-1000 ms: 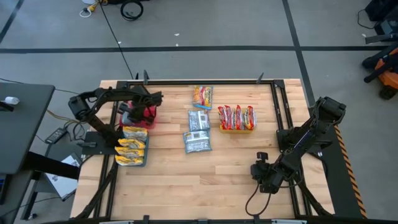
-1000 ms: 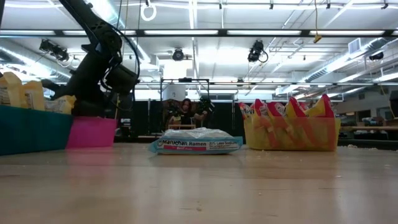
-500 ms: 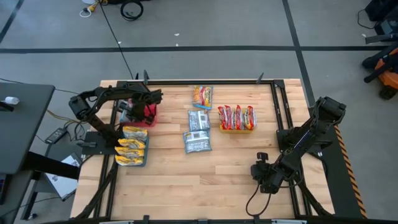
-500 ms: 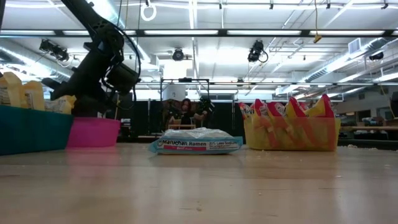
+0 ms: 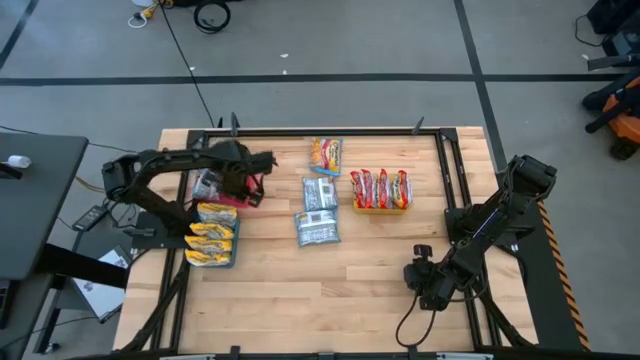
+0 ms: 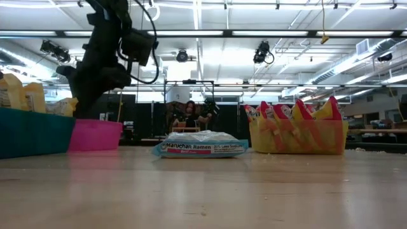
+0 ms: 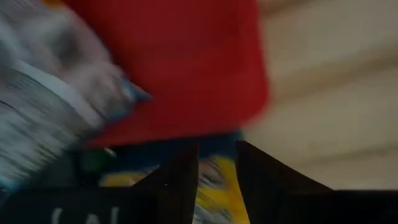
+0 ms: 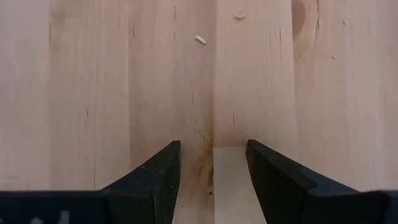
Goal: Sort Maruchan noodles
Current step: Put the blue noodle pack into the red bin
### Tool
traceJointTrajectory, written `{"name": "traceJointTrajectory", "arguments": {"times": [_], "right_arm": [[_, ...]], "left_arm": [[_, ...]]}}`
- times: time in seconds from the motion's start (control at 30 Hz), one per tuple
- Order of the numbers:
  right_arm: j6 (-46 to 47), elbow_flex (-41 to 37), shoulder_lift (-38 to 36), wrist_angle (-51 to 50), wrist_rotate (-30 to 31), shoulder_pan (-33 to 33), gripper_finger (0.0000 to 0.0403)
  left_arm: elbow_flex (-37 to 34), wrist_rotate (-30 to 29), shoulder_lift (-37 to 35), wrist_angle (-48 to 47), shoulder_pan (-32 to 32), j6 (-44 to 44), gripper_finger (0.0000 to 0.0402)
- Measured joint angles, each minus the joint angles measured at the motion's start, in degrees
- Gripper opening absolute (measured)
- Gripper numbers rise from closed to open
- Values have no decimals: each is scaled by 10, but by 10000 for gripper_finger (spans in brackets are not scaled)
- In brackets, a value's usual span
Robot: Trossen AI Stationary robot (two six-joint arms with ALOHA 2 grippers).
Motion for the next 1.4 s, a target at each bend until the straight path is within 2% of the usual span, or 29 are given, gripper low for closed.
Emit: {"name": "traceJointTrajectory", "arguments": {"times": [0.17,0.37,0.63,0.83,1.03,1.23,1.4], "right_arm": [[0,0,0,0,0,0,189],[-2,-1,0,0,0,0,189],[16,-1,1,5,3,4,189],[22,-2,1,9,7,15,188],[26,-2,1,7,5,18,188],[26,-2,1,7,4,18,188],[26,-2,1,7,3,18,188]], "left_arm": [[0,63,7,17,-68,-22,99],[0,50,6,46,-82,-38,92],[0,29,30,42,-22,-24,91],[-52,64,34,44,36,3,91],[-75,3,33,47,97,28,91],[-75,-6,33,84,139,56,91],[-75,-5,33,154,160,73,91]]}}
